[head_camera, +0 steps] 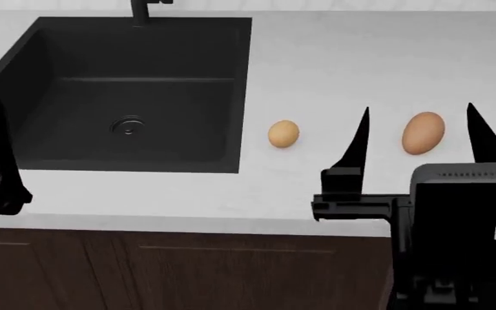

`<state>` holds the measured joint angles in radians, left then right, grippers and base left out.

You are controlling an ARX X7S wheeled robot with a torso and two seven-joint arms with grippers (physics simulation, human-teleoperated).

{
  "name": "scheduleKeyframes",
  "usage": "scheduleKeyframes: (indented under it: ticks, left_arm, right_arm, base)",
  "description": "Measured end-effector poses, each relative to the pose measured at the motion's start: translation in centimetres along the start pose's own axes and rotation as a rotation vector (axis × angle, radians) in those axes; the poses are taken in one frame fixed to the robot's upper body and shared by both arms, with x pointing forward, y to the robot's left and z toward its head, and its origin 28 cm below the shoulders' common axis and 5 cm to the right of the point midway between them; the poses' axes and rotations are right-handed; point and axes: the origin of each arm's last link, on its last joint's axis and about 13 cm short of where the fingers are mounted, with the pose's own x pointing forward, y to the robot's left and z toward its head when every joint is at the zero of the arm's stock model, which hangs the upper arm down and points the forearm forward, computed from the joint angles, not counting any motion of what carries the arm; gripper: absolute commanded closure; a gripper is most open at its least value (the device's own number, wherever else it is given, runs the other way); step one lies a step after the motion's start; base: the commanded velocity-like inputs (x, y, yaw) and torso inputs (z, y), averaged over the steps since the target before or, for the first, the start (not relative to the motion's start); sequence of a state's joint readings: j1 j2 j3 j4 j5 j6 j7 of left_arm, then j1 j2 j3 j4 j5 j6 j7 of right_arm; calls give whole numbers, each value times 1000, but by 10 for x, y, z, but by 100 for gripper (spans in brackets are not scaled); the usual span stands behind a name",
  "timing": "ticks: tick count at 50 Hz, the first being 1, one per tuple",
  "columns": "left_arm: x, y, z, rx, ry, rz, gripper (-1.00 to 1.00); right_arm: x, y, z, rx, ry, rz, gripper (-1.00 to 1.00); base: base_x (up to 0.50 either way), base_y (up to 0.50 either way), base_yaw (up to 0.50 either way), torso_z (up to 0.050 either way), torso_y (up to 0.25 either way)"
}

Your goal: Place the eggs and milk next to the bowl.

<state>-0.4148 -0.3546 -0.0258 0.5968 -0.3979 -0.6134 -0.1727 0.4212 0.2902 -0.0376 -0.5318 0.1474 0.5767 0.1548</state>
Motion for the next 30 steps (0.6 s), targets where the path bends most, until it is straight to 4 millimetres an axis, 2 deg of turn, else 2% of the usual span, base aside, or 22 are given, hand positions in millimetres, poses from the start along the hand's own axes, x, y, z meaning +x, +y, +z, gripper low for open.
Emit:
scheduleKeyframes:
  ticks: [2,10,30]
  left_arm:
    - [1,1,4,7,-5,-1,-100]
    - [2,5,12,17,-5,0,-100]
    - [0,3,11,-7,29,-23,-100]
  right_arm:
    - [2,-1,4,-2,-10,0,-100]
    - [6,-3,14,2,-32,8,-100]
    - [5,-5,18,3,-33,17,-100]
  base:
    - [0,-84,0,0,0]
    - [0,-495,0,0,0]
    - [0,-500,0,0,0]
